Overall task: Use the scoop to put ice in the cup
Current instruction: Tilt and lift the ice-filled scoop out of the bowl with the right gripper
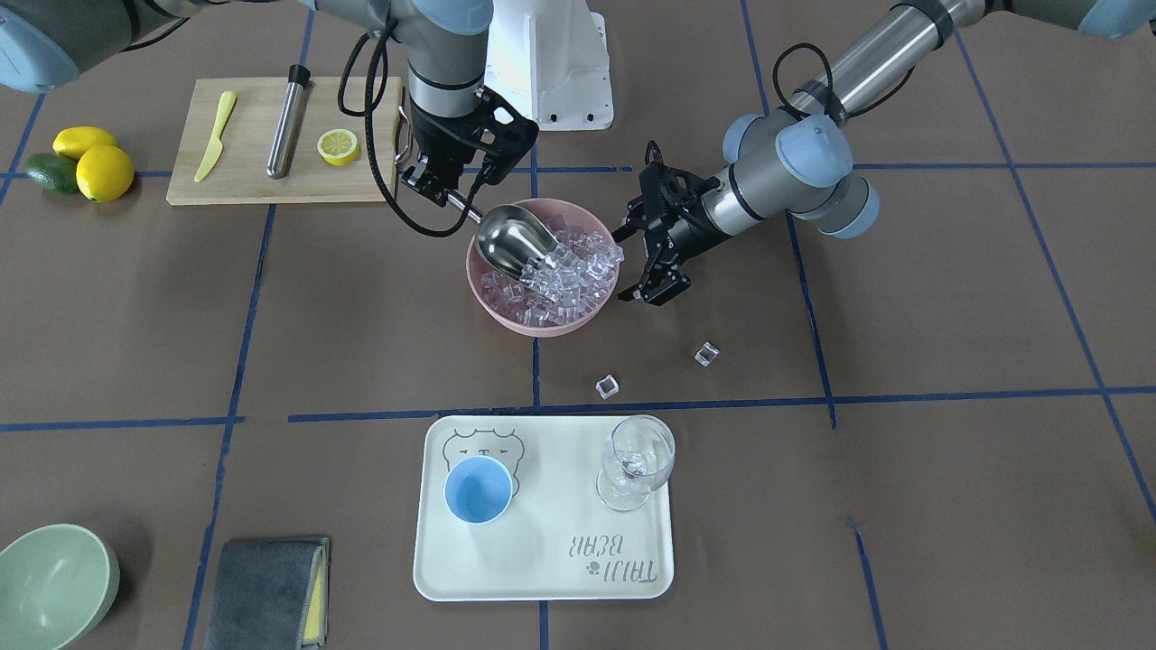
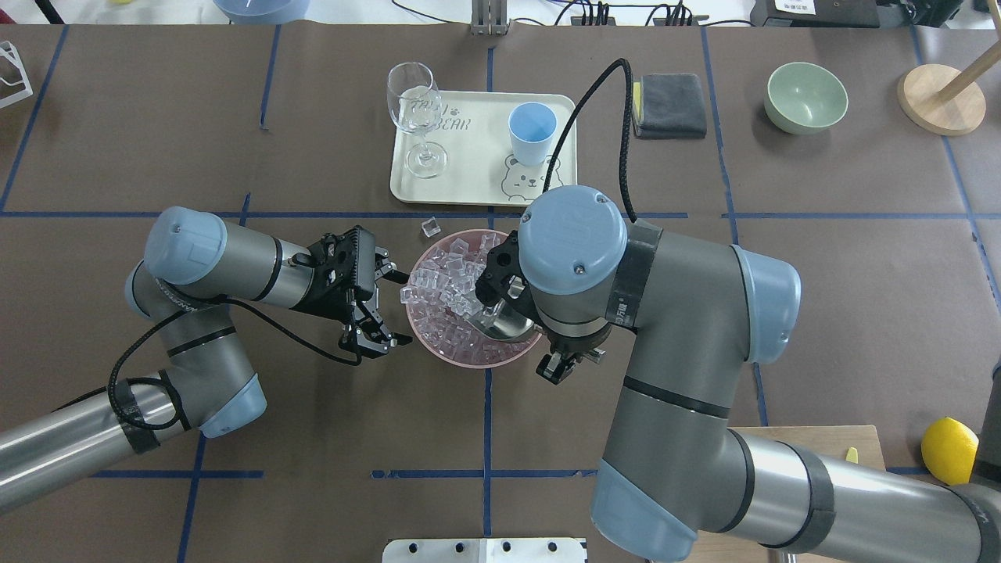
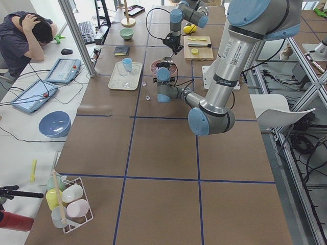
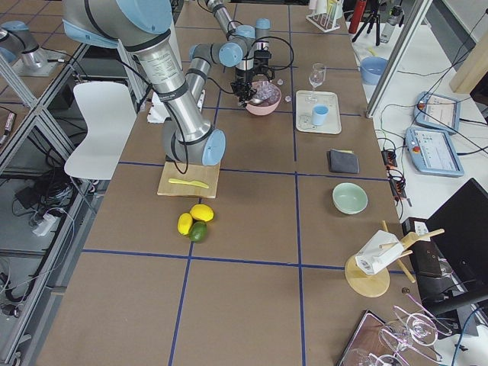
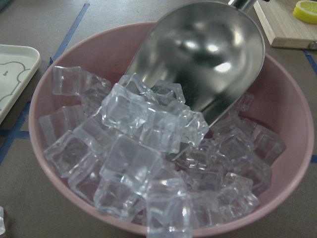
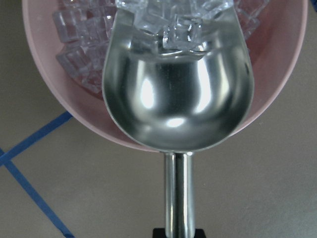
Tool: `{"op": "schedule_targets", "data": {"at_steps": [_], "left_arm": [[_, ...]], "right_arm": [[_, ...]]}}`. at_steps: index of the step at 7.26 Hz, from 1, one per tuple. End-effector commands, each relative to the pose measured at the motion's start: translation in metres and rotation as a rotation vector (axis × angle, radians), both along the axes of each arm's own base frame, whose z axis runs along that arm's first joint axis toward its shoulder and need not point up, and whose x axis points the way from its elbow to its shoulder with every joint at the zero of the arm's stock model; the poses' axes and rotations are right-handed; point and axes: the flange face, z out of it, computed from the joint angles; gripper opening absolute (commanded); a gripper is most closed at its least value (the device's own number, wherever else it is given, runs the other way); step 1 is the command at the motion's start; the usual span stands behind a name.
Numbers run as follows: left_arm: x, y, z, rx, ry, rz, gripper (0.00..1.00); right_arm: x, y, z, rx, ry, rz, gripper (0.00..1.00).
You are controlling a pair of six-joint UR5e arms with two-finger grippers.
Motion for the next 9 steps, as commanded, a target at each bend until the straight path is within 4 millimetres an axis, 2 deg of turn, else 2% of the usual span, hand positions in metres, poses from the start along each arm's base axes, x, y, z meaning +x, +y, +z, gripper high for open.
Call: {"op": "schedule_targets", "data": {"at_steps": [1,2,3,7,9], "left_arm": [[-0.001,0.0,-0.001,0.0,0.001,-0.001,1.0],[0.0,-0.001,0.0,-0.001,0.0,-0.001,1.0],[-0.001,0.0,-0.001,0.001,0.001,-0.001,1.0],[0.0,-0.001,0.0,-0.001,0.0,-0.001,1.0],[0.0,0.0,-0.001,0.0,0.001,0.0,1.0]], "right_arm": [[0.015,0.005,0.012,0.017,-0.102,0.043,0.0],[0.017,0.006,0.028,0.028,-0.146,0.053,0.0],[0.019,0.003,0.028,0.028,-0.148,0.058,0.0],[0.054,-0.001,0.01,0.007,-0.203,0.132,0.0],[0.073,-0.019,0.011,-0.107,-0.174,0.245,0.0]]}}
